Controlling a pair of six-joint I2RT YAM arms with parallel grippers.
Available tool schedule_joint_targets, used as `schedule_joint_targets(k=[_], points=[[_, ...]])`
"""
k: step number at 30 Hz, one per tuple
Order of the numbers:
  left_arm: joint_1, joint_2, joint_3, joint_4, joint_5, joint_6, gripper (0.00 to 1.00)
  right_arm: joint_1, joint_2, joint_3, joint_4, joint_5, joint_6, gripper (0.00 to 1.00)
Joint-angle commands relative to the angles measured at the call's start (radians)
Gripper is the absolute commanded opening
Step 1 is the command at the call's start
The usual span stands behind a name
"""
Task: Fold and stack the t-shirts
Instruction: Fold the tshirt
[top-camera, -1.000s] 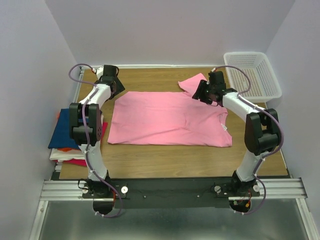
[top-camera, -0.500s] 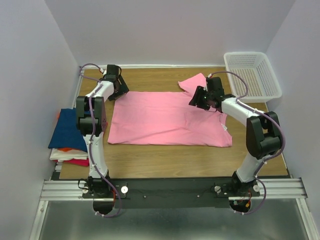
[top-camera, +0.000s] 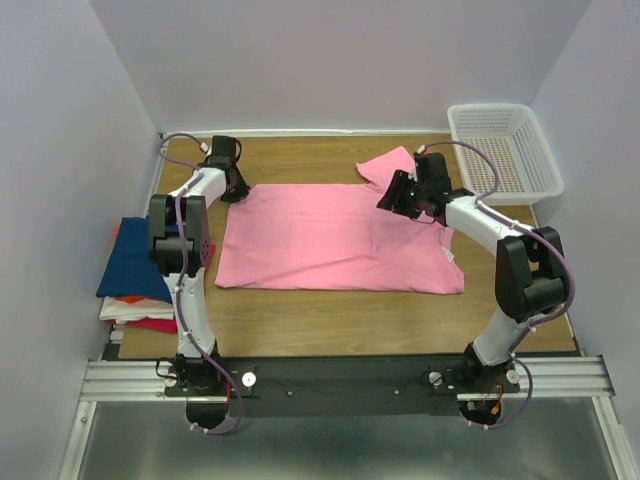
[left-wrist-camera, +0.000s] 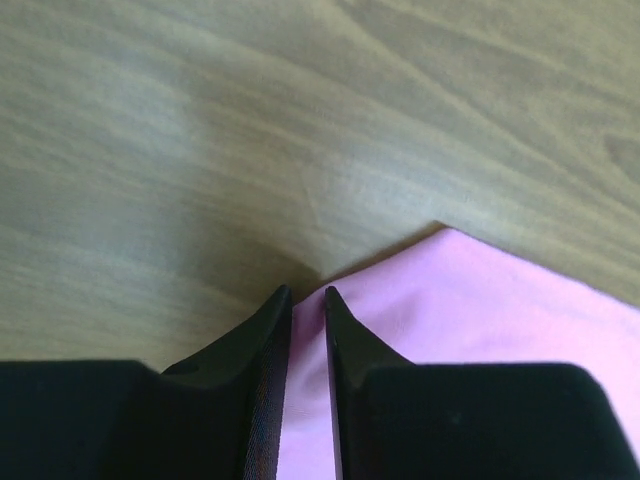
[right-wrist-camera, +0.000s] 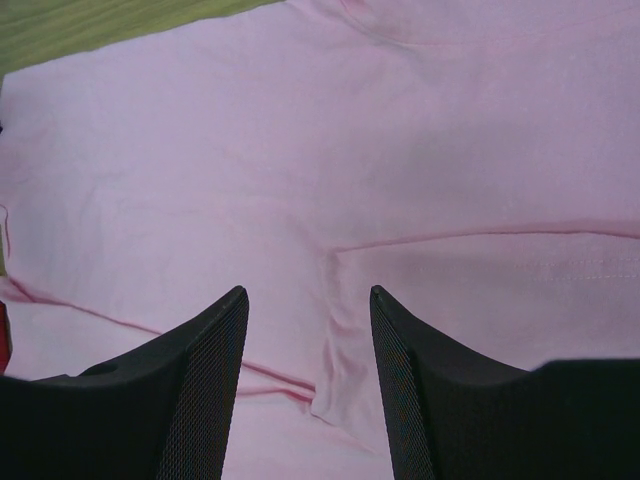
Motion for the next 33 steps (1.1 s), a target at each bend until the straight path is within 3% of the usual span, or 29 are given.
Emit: schedule_joint_targets(k=[1, 2, 4, 12, 24, 26, 29, 33], points=[[-0.006, -0.072, -0.050, -0.017, 0.043, 0.029, 0.27, 0.007, 0.005, -0.009, 0.015, -0.032, 0.007, 0.59], [-0.006, -0.089, -0.051, -0.013, 0.055, 0.038, 0.19, 0.007, 0.007, -0.009, 0.017, -0.034, 0.007, 0.59], [-0.012, -0.106, -0.057, -0.014, 0.066, 0.047, 0.13, 0.005, 0.008, -0.009, 0.017, -0.034, 0.007, 0.59], [-0.055, -0.213, -0.137, 0.018, 0.060, 0.075, 0.13, 0.007, 0.005, -0.012, 0.020, -0.035, 0.009, 0.59], [-0.216, -0.307, -0.318, 0.053, 0.041, 0.050, 0.13, 0.007, 0.005, -0.021, 0.028, -0.047, 0.012, 0.59], [-0.224, -0.316, -0.346, 0.066, 0.038, 0.050, 0.15, 0.007, 0.004, -0.023, 0.031, -0.047, 0.010, 0.59], [-0.225, -0.342, -0.356, 0.078, 0.034, 0.052, 0.31, 0.007, 0.004, -0.024, 0.034, -0.052, 0.009, 0.59], [-0.225, -0.365, -0.335, 0.070, 0.017, 0.062, 0.42, 0.007, 0.005, -0.024, 0.037, -0.057, 0.007, 0.58]])
